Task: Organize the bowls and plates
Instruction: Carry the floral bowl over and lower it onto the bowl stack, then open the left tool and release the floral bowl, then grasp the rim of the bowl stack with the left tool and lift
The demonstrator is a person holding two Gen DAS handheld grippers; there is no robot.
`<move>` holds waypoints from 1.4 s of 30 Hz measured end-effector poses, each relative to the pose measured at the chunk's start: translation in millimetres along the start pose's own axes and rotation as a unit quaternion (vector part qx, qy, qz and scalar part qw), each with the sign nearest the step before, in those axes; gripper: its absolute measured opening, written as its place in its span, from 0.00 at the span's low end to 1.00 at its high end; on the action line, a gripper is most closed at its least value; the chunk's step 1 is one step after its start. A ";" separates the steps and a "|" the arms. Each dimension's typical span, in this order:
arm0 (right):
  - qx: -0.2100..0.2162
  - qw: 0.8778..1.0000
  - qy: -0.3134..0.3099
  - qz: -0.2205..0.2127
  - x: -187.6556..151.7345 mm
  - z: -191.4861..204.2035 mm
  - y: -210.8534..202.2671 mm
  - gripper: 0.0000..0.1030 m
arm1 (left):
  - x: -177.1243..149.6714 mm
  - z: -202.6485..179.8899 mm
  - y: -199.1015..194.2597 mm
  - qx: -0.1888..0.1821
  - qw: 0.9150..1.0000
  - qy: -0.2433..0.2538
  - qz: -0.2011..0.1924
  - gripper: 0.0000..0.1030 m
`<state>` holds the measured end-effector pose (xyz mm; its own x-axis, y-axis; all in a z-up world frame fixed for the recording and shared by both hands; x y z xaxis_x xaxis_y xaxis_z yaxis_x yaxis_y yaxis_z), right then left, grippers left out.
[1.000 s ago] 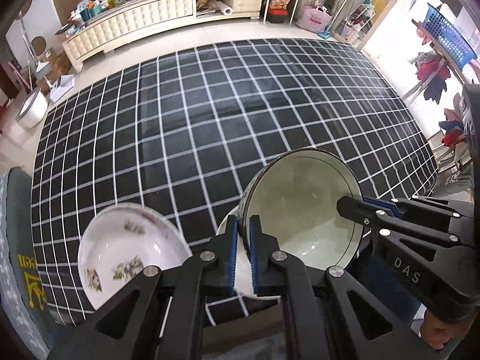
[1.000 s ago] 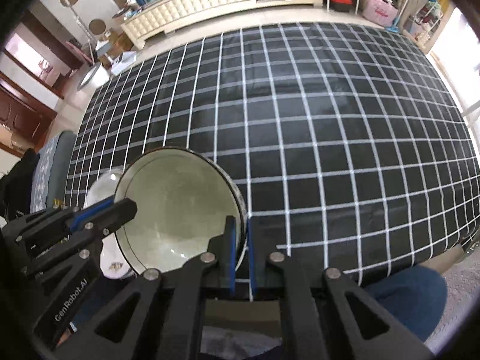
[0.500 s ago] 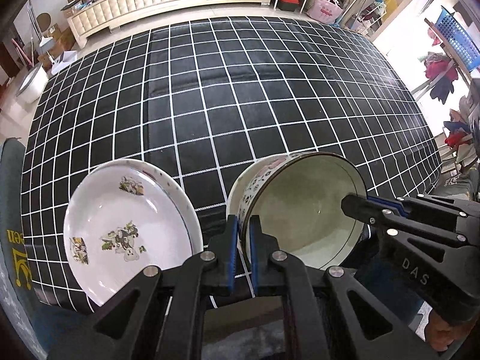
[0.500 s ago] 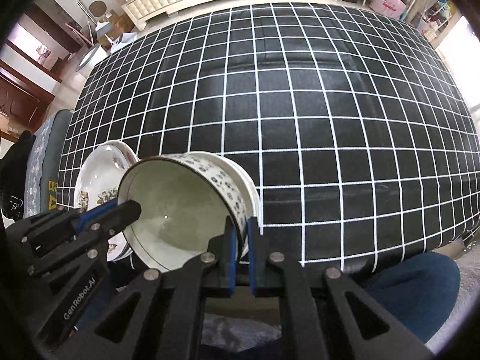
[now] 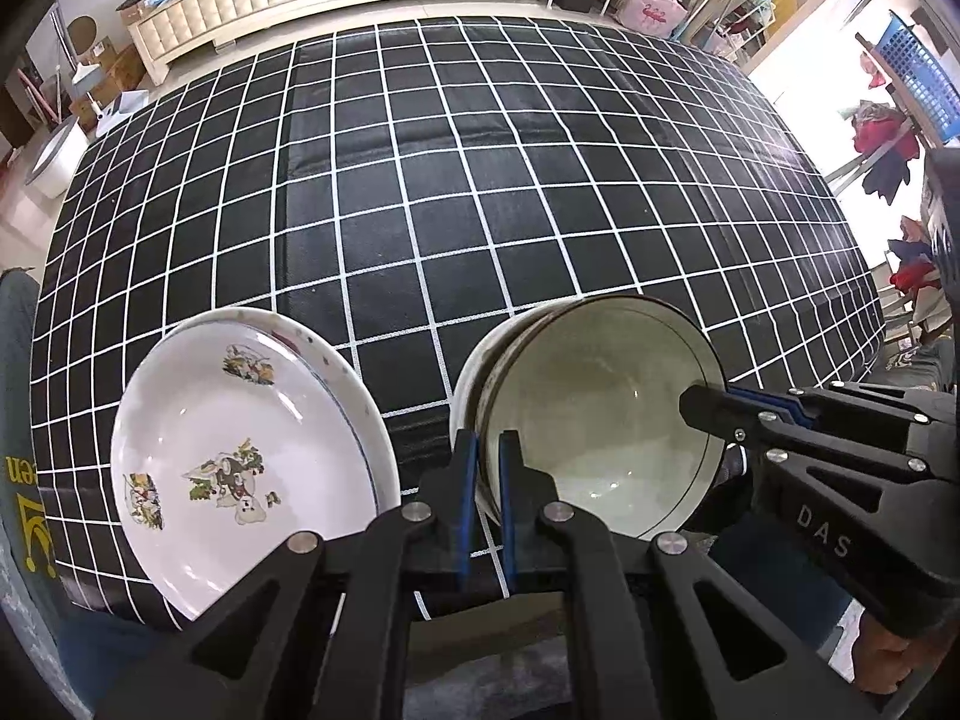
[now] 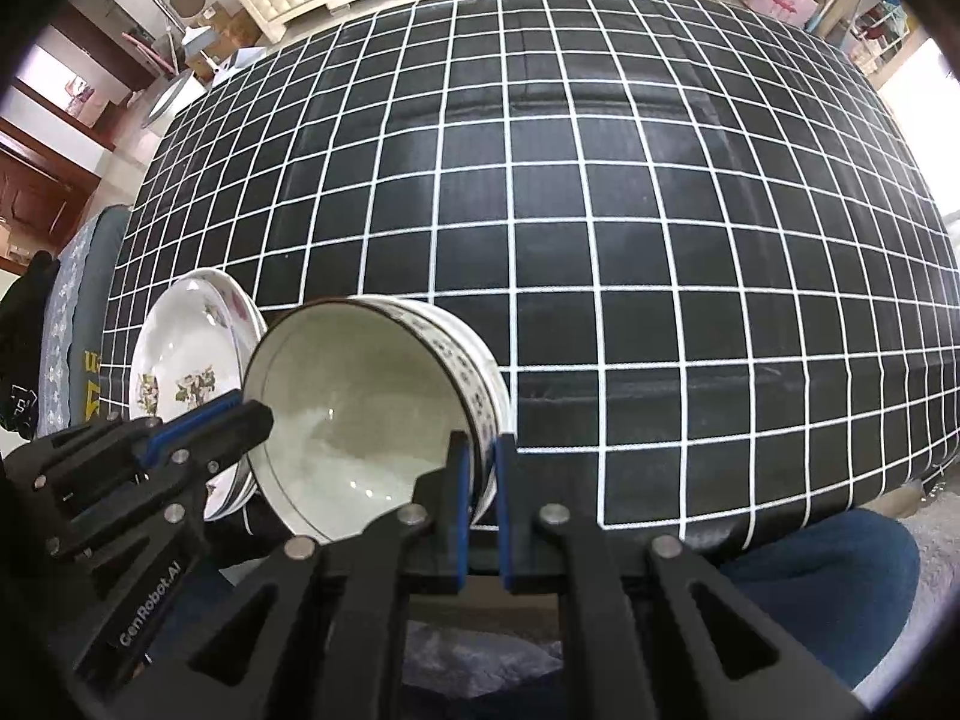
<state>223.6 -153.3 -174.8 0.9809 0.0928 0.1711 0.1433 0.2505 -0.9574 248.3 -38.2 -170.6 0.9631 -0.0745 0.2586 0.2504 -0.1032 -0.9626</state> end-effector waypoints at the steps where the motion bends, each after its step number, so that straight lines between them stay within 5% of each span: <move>1: -0.002 1.000 -0.003 0.000 0.2 0.5 -0.1 0.10 | 0.4 1.1 1.3 -0.002 1.000 0.000 0.000 0.06; 8: -0.019 1.000 -0.017 -0.006 2.7 2.8 -3.7 0.14 | 1.7 2.3 -1.1 -0.010 1.000 -0.002 -0.007 0.06; 13: -0.043 0.998 -0.018 -0.034 5.1 0.7 -12.6 0.44 | 4.4 1.8 -6.7 -0.002 1.000 -0.001 -0.018 0.06; 20: -0.033 0.997 -0.014 -0.061 3.0 3.8 -34.0 0.52 | 5.0 0.2 -23.3 -0.005 0.999 0.008 -0.041 0.08; 22: -0.028 0.997 -0.015 -0.076 3.3 7.0 -42.3 0.55 | 4.5 -0.4 -30.1 -0.005 0.999 0.012 -0.049 0.18; 37: -0.027 0.989 0.001 -0.148 -4.4 4.5 -64.7 0.72 | -9.1 0.7 -56.3 -0.026 0.994 0.039 -0.094 0.49; 42: -0.047 0.988 0.017 -0.144 -5.3 -3.9 -54.1 0.73 | -12.7 6.4 -42.6 -0.042 0.995 0.038 -0.081 0.49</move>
<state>211.2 -171.1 -124.8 0.9009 -0.0027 0.4339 0.4279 0.1717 -0.8874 226.1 -26.5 -133.4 0.8997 -0.1256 0.4181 0.3892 -0.2032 -0.8985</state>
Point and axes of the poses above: each gripper's, at about its wrist camera, not at the fingertips, and y roughly the way its jaws point, z to its left, x to its top, the point moved 7 cm from there along y, roughly the way its jaws point, and after that the axes turned 4 degrees about x, right-handed, at the moved point
